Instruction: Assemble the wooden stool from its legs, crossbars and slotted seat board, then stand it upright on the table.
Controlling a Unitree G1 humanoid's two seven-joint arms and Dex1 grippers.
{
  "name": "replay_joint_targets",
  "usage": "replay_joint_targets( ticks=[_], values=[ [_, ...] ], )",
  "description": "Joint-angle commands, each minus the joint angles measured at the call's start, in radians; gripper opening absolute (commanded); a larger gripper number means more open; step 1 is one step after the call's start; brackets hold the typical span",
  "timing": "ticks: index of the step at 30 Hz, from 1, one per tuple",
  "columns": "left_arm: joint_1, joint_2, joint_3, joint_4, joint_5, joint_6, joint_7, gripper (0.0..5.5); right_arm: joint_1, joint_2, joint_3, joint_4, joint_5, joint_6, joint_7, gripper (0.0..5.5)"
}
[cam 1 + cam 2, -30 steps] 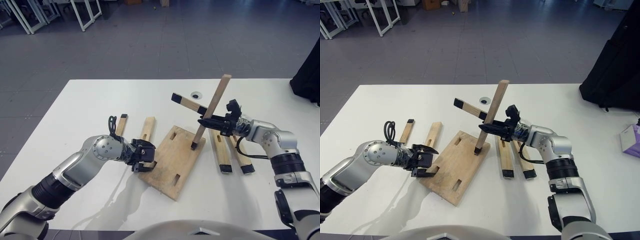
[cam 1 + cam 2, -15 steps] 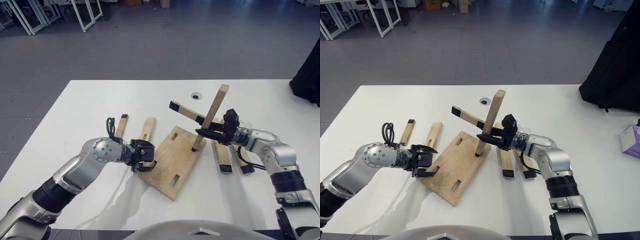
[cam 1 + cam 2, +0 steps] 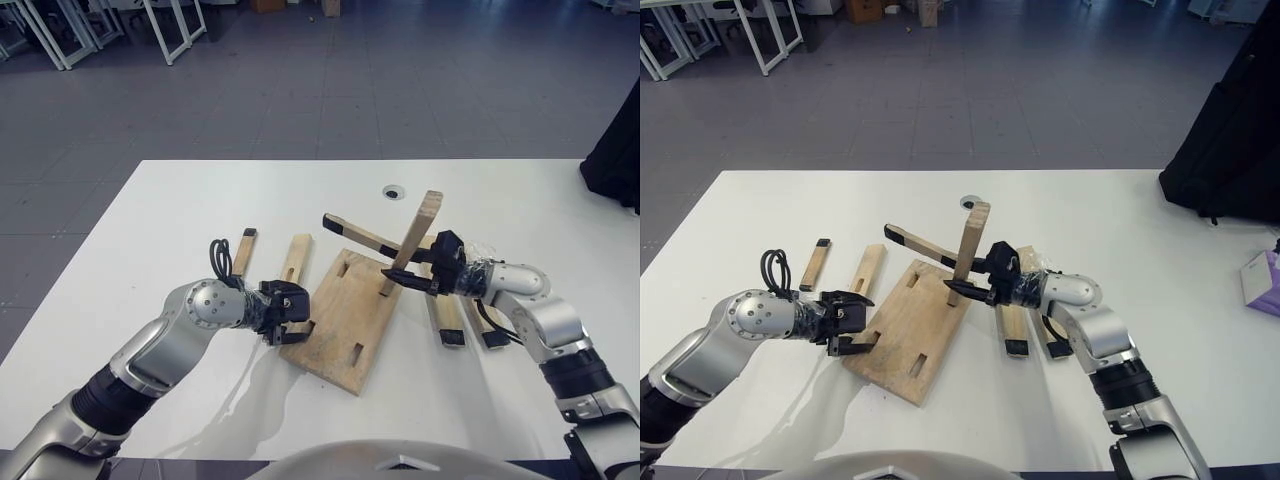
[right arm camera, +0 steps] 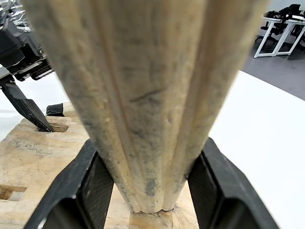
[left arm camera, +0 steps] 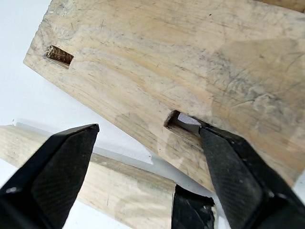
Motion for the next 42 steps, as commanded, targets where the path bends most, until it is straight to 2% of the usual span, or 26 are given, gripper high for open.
replay_joint_targets(
  ticks=[1, 3, 10, 15, 22, 27, 29, 33, 35, 39, 42],
  values=[
    [0.060, -0.049, -0.065, 0.033, 0.018, 0.019, 0.015, 3.90, 0.046, -0.015, 0.071, 0.412, -0.144, 0.174, -0.009, 2.02],
    [0.056, -0.055, -0.066, 0.032, 0.020, 0.023, 0.015, 3.90, 0.021, -0.014, 0.059, 0.422, -0.140, 0.130, -0.016, 2.02],
    [0.052, -0.076, -0.062, 0.037, 0.025, 0.039, 0.027, 3.90, 0.035, -0.039, 0.081, 0.112, -0.140, 0.105, -0.023, 2.02],
    [0.054, -0.088, -0.060, 0.036, 0.033, 0.049, 0.032, 3.90, -0.010, -0.034, 0.028, 0.087, -0.130, 0.133, -0.063, 2.02],
    [0.065, -0.104, -0.053, 0.033, 0.040, 0.069, 0.048, 3.90, -0.040, -0.055, -0.033, 0.050, -0.123, 0.212, -0.030, 3.52],
    [0.094, -0.102, -0.044, 0.012, 0.041, 0.095, 0.072, 3.90, -0.063, -0.181, -0.106, -0.075, -0.134, 0.276, 0.019, 4.54],
    [0.110, -0.105, -0.041, -0.001, 0.039, 0.110, 0.087, 3.90, -0.079, -0.249, -0.131, -0.123, -0.177, 0.276, 0.010, 4.54],
    [0.123, -0.113, -0.037, -0.011, 0.035, 0.136, 0.112, 3.90, -0.175, -0.312, -0.176, -0.159, -0.231, 0.308, -0.032, 4.54],
    [0.115, -0.116, -0.040, -0.007, 0.034, 0.139, 0.117, 3.90, -0.261, -0.266, -0.237, -0.141, -0.242, 0.346, -0.152, 4.21],
    [0.110, -0.116, -0.045, -0.003, 0.037, 0.139, 0.117, 3.90, -0.438, -0.066, -0.397, -0.122, -0.226, 0.384, -0.500, 3.54],
    [0.111, -0.118, -0.049, -0.004, 0.038, 0.141, 0.119, 3.90, -0.585, 0.118, -0.555, -0.132, -0.104, 0.470, -0.727, 3.51]
  ],
)
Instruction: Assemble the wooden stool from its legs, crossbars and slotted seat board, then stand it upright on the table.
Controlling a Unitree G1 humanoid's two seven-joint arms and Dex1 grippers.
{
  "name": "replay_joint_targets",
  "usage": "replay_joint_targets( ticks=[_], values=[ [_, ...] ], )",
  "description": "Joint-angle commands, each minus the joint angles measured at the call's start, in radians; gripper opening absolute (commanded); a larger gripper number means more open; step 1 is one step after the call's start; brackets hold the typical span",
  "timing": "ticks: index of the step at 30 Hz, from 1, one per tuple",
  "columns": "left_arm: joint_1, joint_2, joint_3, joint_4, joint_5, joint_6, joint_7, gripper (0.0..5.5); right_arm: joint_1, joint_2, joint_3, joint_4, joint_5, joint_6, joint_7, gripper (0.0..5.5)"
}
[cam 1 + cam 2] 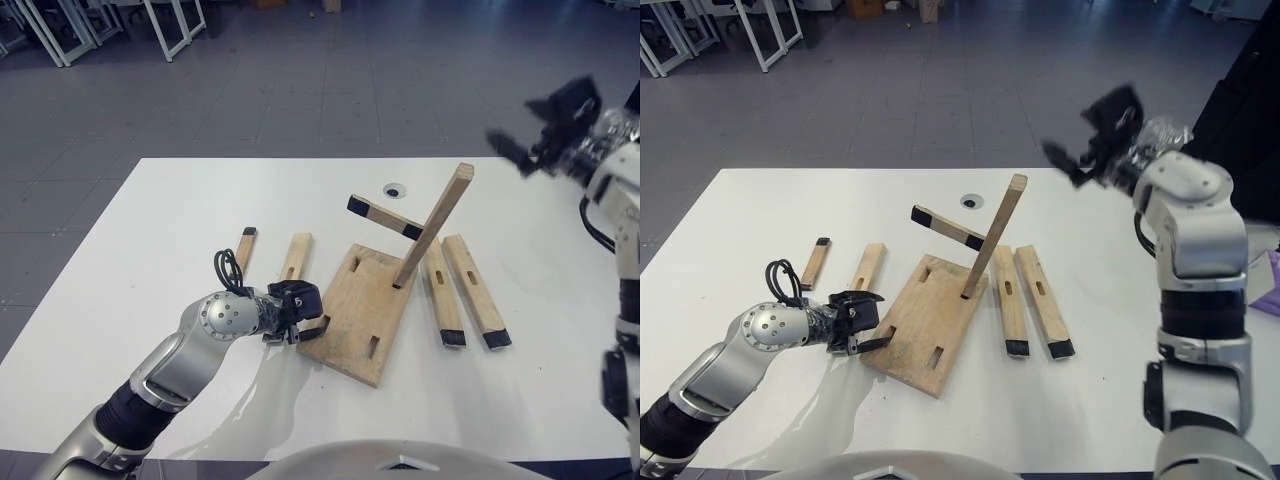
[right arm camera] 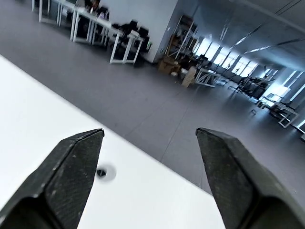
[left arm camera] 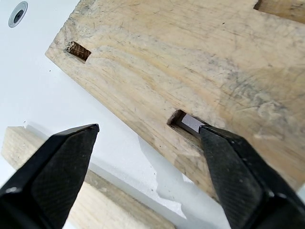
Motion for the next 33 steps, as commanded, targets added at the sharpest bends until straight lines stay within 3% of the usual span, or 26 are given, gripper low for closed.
replay_joint_targets(
  ticks=[1, 4, 8, 12, 18, 25, 30, 33],
  values=[
    [0.047, -0.001, -0.056, 0.043, 0.008, 0.042, -0.015, 3.90, -0.191, 0.217, -0.196, -0.006, 0.171, 0.135, -0.255, 3.51],
    [0.046, -0.005, -0.058, 0.044, 0.009, 0.044, -0.011, 3.90, -0.170, 0.338, -0.204, -0.019, 0.258, 0.267, -0.335, 3.51],
    [0.047, -0.010, -0.058, 0.042, 0.010, 0.049, -0.004, 3.90, 0.169, 0.439, -0.028, -0.159, 0.261, 0.452, -0.370, 3.51],
    [0.044, -0.015, -0.059, 0.049, 0.012, 0.047, 0.000, 3.90, 0.332, 0.516, 0.017, -0.313, 0.298, 0.548, -0.421, 3.51],
    [0.037, -0.024, -0.063, 0.058, 0.012, 0.050, 0.006, 3.90, 0.157, 0.446, -0.109, -0.225, 0.283, 0.441, -0.429, 3.51],
    [0.047, -0.021, -0.053, 0.055, 0.014, 0.051, 0.020, 3.90, 0.049, 0.268, -0.227, -0.220, 0.283, 0.417, -0.413, 3.51],
    [-0.038, -0.103, 0.088, 0.014, -0.065, 0.135, 0.074, 3.90, 0.378, 0.199, -0.242, -0.346, 0.252, 0.457, -0.378, 3.51],
    [-0.062, -0.108, 0.179, -0.057, -0.126, 0.210, 0.073, 3.90, 0.696, 0.163, -0.147, -0.490, 0.275, 0.511, -0.288, 4.03]
  ],
)
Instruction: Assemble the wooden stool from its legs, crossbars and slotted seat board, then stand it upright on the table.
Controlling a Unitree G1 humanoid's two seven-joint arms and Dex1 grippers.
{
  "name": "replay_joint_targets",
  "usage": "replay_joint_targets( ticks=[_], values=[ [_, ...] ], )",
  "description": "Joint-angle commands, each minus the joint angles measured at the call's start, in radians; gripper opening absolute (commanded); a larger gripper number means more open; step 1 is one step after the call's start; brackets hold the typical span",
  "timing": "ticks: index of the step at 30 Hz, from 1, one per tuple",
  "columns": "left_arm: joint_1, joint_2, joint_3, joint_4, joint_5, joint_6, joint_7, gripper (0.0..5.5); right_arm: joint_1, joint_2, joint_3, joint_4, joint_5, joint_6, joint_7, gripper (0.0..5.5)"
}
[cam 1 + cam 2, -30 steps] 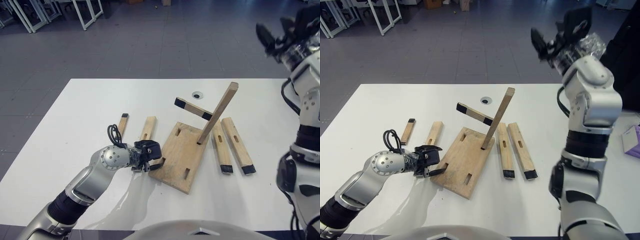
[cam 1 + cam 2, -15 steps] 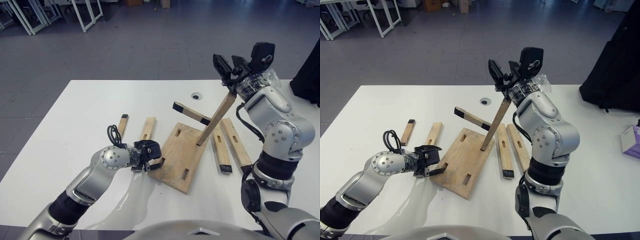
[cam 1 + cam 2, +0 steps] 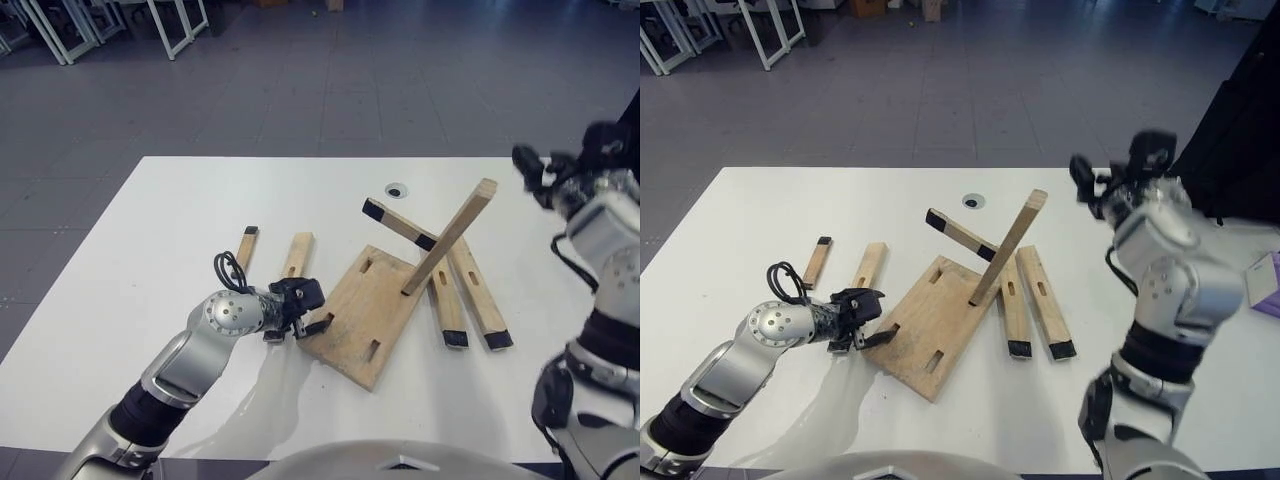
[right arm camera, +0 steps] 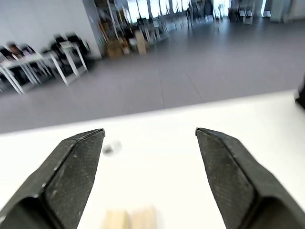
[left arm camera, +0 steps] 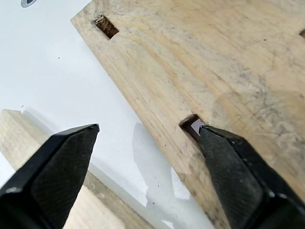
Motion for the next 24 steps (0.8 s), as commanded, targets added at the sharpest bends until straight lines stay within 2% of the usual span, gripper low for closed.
replay_joint_targets(
  ticks=[1, 5, 8, 13, 18, 24],
  values=[
    [-0.043, 0.001, 0.116, -0.087, -0.069, 0.096, 0.003, 3.90, 0.341, -0.048, 0.112, -0.165, 0.025, 0.072, 0.109, 4.22],
    [-0.042, 0.050, 0.188, -0.116, -0.095, 0.139, 0.009, 3.90, 0.479, -0.129, 0.178, -0.176, -0.017, 0.040, 0.198, 4.83],
    [-0.024, 0.074, 0.188, -0.100, -0.088, 0.130, 0.024, 3.90, 0.491, -0.167, 0.213, -0.124, -0.080, -0.027, 0.218, 4.86],
    [-0.004, 0.082, 0.141, -0.076, -0.067, 0.104, 0.052, 3.90, 0.518, -0.142, 0.287, -0.057, -0.134, -0.093, 0.233, 4.86],
    [-0.001, 0.113, 0.073, 0.006, -0.009, 0.033, 0.062, 3.90, 0.549, -0.103, 0.332, -0.021, -0.150, -0.125, 0.232, 3.99],
    [0.015, 0.162, -0.055, 0.070, 0.102, -0.078, 0.040, 3.90, 0.527, -0.081, 0.323, -0.038, -0.153, -0.130, 0.226, 2.86]
  ],
)
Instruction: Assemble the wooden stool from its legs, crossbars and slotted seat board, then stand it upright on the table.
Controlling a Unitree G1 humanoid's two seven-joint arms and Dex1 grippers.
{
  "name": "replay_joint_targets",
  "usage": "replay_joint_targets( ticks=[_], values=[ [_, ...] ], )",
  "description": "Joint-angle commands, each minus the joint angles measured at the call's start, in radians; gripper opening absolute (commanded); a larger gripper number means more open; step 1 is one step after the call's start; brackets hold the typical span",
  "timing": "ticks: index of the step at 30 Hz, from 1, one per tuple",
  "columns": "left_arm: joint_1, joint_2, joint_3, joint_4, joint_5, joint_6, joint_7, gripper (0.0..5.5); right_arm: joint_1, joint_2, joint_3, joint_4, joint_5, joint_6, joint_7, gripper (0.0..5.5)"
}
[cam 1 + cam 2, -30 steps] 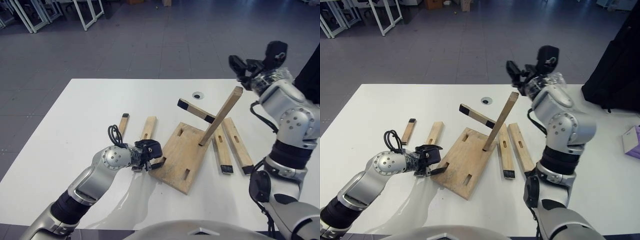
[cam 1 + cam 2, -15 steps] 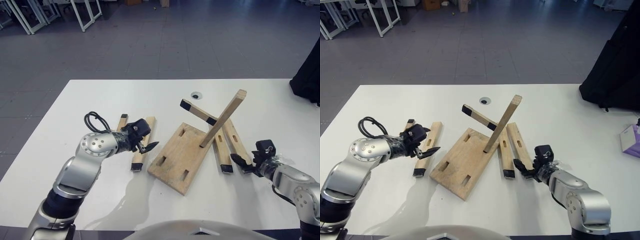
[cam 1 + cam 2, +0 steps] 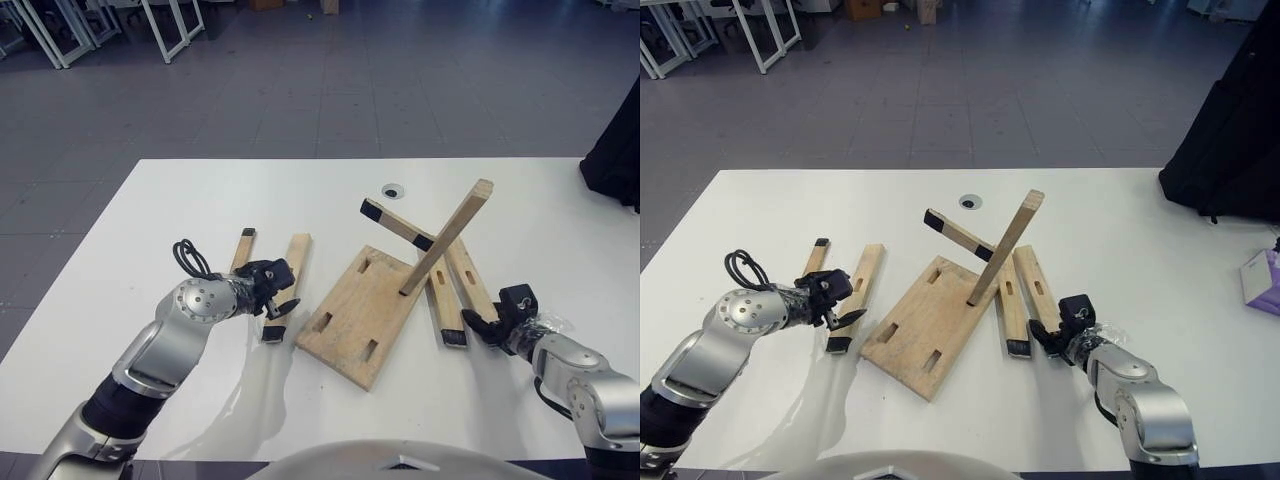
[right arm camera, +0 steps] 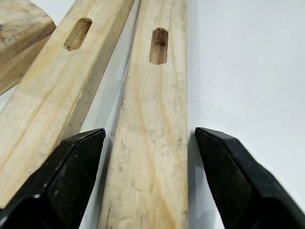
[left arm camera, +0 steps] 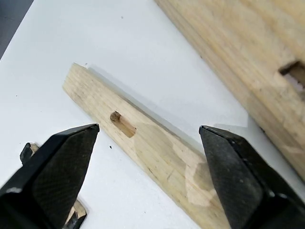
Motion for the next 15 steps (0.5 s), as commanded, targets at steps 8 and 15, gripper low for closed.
replay_joint_targets(
  ticks=[8, 15],
  values=[
    [0.012, 0.046, -0.211, -0.114, 0.115, -0.094, -0.145, 3.90, -0.126, 0.069, -0.076, 0.034, 0.008, 0.032, -0.052, 2.03],
    [-0.096, -0.114, -0.199, -0.150, 0.040, 0.044, -0.152, 3.90, -0.291, 0.047, -0.180, 0.126, -0.009, -0.004, -0.082, 2.03]
  ],
)
